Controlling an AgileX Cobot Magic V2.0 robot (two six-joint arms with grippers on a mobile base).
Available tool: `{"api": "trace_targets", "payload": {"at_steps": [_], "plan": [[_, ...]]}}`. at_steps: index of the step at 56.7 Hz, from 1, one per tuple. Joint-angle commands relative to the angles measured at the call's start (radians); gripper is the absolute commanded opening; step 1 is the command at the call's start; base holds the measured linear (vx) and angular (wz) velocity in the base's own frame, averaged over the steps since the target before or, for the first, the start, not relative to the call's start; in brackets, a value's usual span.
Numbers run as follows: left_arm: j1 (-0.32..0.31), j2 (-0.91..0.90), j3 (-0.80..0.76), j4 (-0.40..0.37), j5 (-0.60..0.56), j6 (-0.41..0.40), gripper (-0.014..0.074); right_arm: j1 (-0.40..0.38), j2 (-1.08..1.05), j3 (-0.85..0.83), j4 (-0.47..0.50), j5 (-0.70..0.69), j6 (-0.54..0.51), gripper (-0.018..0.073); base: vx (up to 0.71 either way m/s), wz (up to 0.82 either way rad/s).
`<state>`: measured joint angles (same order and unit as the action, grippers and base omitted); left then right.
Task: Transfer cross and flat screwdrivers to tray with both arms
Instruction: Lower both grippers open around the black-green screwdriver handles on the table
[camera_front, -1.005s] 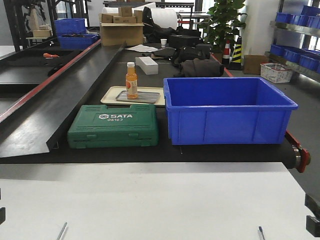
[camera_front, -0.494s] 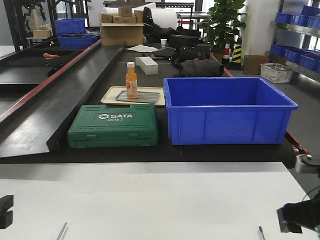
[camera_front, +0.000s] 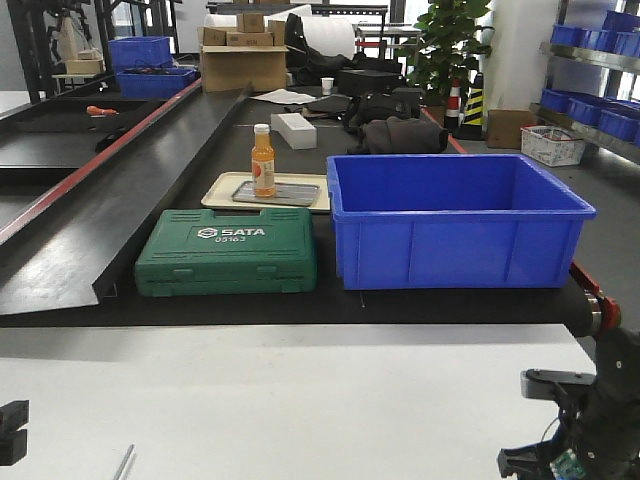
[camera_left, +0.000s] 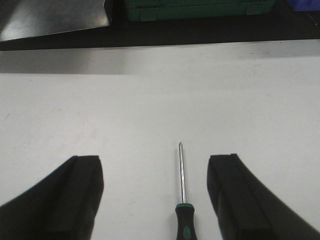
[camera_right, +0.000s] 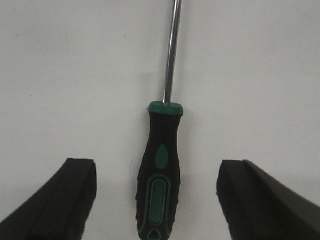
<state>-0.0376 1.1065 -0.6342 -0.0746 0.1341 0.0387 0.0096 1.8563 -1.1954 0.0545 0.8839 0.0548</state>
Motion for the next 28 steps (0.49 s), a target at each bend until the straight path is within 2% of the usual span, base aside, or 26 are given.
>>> {"api": "trace_targets", "payload": {"at_steps": [1,12,28], "plan": [[-0.002,-0.013,-0.031,-0.01,-0.066,-0.01,0.0566,-0.002,-0.008,-0.031,0.006,0.005,-0.004,0.0548,0.0,0.0],[-0.002,-0.013,-0.031,-0.01,-0.065,-0.01,0.0566,-0.002,0.055,-0.028,0.007,0.015,-0.004,0.0548,0.0,0.0],[-0.002,-0.013,-0.031,-0.01,-0.064,-0.01,0.0566,-0.001,0.105,0.013,0.008,-0.06,0.015,0.052,0.0,0.0]]}}
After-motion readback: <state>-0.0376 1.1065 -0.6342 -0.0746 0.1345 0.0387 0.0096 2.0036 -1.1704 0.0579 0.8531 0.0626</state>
